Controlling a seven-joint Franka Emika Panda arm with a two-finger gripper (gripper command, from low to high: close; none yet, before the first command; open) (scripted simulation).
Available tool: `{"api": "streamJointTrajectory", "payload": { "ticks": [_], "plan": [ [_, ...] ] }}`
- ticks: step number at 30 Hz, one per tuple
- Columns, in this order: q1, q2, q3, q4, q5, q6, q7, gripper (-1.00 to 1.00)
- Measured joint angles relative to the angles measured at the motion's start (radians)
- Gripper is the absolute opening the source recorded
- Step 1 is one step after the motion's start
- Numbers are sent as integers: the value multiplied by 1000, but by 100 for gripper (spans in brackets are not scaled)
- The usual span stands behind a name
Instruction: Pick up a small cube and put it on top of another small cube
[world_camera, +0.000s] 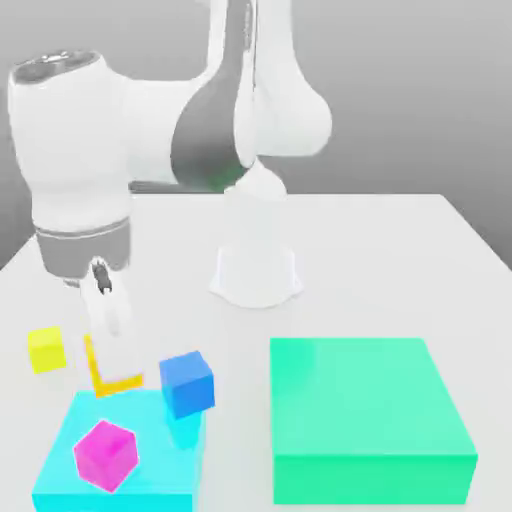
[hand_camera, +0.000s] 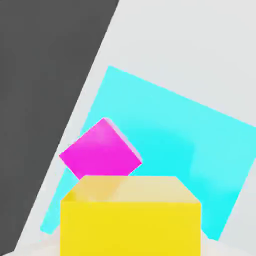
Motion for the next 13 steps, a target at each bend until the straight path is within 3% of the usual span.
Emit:
{"api": "streamJointTrajectory", "payload": {
  "ticks": [4,9,10,13],
  "plan": [
    [26,-143,20,-137,-22,-8,-59,-100],
    [30,-42,28,-201,-35,157,-71,-100],
    [31,-15,28,-207,-35,190,-71,100],
    [31,-15,28,-207,-35,190,-71,100]
  ]
}}
